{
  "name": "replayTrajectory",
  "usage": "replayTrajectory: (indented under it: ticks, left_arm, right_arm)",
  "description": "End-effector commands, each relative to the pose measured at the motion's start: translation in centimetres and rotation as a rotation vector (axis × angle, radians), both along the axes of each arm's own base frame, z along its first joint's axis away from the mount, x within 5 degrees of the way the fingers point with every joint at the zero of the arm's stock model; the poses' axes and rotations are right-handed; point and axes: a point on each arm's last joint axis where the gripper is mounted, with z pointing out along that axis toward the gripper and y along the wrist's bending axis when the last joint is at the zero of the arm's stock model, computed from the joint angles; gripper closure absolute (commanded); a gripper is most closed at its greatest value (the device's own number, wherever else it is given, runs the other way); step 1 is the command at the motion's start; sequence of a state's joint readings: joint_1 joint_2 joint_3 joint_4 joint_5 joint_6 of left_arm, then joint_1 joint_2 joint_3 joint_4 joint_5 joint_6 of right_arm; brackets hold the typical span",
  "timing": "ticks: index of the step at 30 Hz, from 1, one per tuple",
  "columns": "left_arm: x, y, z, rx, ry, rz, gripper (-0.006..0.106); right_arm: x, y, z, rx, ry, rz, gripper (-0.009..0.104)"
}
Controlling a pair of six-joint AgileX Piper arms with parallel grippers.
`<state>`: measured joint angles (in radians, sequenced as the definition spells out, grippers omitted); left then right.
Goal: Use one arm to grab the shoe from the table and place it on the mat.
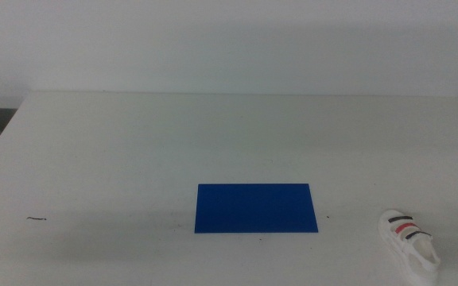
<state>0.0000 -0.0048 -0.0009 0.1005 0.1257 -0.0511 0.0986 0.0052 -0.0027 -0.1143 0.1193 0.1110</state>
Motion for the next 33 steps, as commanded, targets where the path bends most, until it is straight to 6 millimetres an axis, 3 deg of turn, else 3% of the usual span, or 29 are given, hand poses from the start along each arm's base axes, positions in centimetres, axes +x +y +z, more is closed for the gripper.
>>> replayTrajectory:
  ticks: [1,7,12,17,22,27,33]
  left_arm:
    - [0.0,0.0,0.0,-0.007,-0.006,-0.001,0.007]
    - [0.0,0.0,0.0,-0.007,-0.006,-0.001,0.007]
    - [0.0,0.0,0.0,-0.007,-0.006,-0.001,0.007]
    - [0.0,0.0,0.0,-0.007,-0.006,-0.001,0.007]
    - [0.0,0.0,0.0,-0.007,-0.006,-0.001,0.007]
    - [0.0,0.0,0.0,-0.007,-0.006,-0.001,0.007]
    - [0.0,0.0,0.0,-0.007,-0.006,-0.001,0.007]
  right_arm:
    - [-0.1,-0.1,0.2,-0.006,0.015,-0.011,0.002]
    - [0.1,-0.2,5.7,0.018,0.179,-0.03,0.002]
    - [1.6,-0.1,12.1,0.022,0.356,-0.044,0.002]
    - [4.7,0.8,14.1,0.055,0.659,0.003,0.002]
    - [9.4,1.9,12.7,0.002,0.97,0.084,0.002]
    - [14.0,3.0,8.8,-0.085,1.225,0.111,0.002]
    - [17.5,4.5,4.6,-0.185,1.317,0.13,0.002]
